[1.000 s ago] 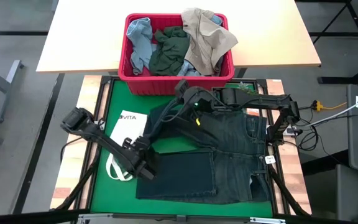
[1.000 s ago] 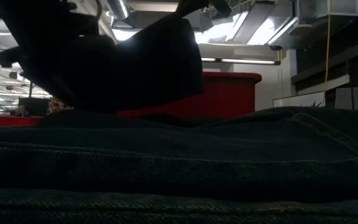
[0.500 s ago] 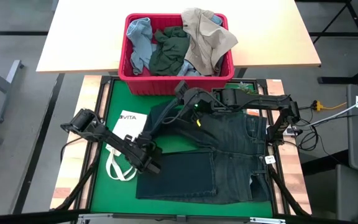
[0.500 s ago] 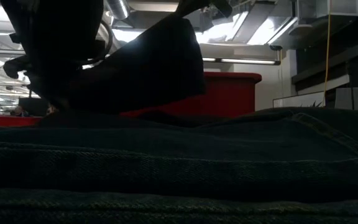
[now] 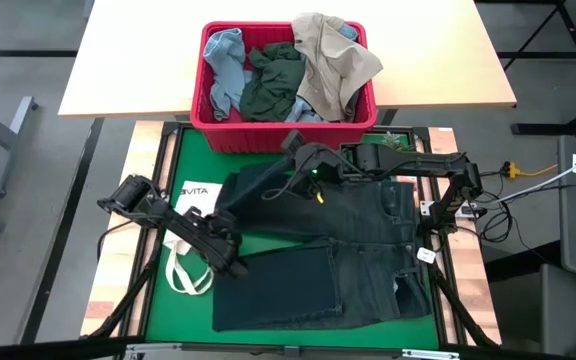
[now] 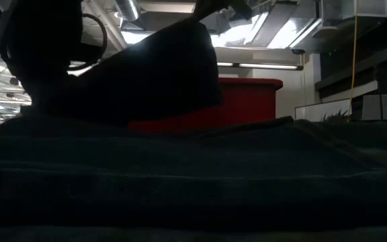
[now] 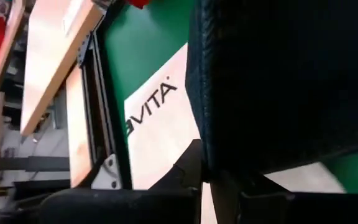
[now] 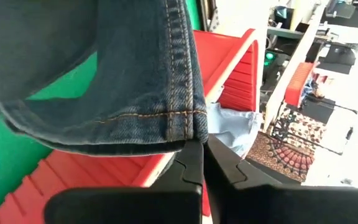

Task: Fold laundry
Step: Fold the dark blue pants

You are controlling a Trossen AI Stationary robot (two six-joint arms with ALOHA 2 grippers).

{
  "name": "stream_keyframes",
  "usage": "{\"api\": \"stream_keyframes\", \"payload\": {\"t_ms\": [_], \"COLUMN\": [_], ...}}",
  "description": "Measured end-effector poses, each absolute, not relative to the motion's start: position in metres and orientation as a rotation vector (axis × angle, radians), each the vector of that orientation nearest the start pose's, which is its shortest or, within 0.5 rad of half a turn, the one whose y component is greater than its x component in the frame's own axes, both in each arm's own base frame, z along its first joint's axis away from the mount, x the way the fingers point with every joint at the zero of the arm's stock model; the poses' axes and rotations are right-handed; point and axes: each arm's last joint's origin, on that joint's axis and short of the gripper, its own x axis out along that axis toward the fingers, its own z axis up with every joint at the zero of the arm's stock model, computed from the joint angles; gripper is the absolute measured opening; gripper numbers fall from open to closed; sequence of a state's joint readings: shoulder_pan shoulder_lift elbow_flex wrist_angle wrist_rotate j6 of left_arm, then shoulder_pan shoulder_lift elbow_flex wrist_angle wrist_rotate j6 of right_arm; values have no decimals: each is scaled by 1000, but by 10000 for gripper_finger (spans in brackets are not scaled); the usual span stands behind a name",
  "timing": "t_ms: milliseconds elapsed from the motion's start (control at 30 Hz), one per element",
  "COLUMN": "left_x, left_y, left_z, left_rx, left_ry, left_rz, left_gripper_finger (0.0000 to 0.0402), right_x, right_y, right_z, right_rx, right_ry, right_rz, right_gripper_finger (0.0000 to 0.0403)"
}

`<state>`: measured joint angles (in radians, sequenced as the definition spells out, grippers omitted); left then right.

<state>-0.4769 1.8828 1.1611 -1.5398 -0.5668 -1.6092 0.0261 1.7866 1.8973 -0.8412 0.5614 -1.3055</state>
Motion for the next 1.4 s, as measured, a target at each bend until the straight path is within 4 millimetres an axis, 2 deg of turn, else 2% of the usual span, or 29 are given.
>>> {"api": "stream_keyframes", "payload": {"t_ms": [200, 433, 600, 833, 1033, 1200, 1400], "left_x": [246, 245, 246, 247, 245, 245, 248], "left_y": [-111, -114, -113, -108, -108, -120, -143], "left_z": [162, 160, 159, 159, 161, 176, 196], "left_rx": [15, -28, -42, -73, -35, 44, 99], "left_ry": [1299, 1447, 1515, 1605, 1622, 1607, 1572], "left_rz": [1253, 1199, 1164, 1147, 1153, 1117, 927], "left_gripper_finger": [13, 14, 18, 73, 119, 137, 141], "right_x": [376, 363, 367, 376, 380, 380, 380], "right_y": [-4, 2, 5, 6, 6, 7, 10], "right_z": [378, 365, 351, 333, 329, 327, 327], "right_rx": [-1320, -1066, -955, -931, -884, -860, -761], "right_ry": [994, 1047, 1089, 1128, 1135, 1130, 1088], "right_rz": [129, 350, 447, 495, 470, 500, 567], "right_gripper_finger": [0, 0, 0, 5, 16, 40, 106]}}
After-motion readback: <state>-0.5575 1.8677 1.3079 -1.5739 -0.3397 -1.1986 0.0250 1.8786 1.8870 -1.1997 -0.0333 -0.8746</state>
